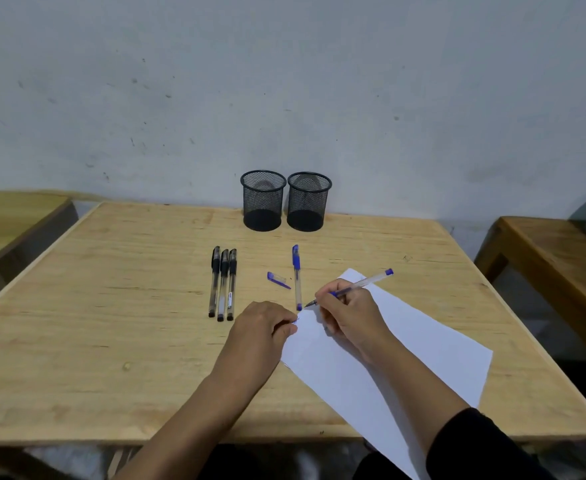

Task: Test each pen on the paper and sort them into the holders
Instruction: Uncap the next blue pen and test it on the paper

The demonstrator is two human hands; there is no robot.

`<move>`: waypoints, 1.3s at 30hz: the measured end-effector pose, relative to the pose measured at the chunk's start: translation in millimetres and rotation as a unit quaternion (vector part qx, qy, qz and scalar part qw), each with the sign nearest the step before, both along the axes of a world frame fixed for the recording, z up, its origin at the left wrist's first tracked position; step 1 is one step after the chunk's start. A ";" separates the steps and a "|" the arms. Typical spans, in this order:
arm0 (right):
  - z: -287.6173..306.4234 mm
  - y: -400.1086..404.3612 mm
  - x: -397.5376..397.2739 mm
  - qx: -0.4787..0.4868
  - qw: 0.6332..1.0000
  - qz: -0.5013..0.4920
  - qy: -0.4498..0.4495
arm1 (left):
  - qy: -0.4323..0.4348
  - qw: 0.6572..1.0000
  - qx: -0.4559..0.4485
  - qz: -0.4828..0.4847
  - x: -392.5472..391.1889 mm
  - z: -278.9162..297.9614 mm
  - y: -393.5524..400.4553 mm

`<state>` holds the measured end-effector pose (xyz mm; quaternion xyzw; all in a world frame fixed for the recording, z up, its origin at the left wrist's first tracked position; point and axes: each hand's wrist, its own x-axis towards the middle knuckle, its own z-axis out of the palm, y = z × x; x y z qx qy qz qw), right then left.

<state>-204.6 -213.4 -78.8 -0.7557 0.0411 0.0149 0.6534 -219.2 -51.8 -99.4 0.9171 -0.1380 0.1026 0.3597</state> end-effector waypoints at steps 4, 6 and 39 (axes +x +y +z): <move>-2.1 3.7 4.6 -0.097 0.995 -0.018 -0.015 | -0.011 1.000 0.006 -0.006 1.8 -4.2 1.0; -2.2 6.4 6.4 -0.128 0.991 -0.021 -0.022 | -0.017 1.000 0.004 -0.008 2.5 -4.9 1.0; -5.9 10.7 3.8 -0.177 0.981 -0.035 -0.067 | -0.029 1.000 0.000 -0.008 3.6 -6.6 1.0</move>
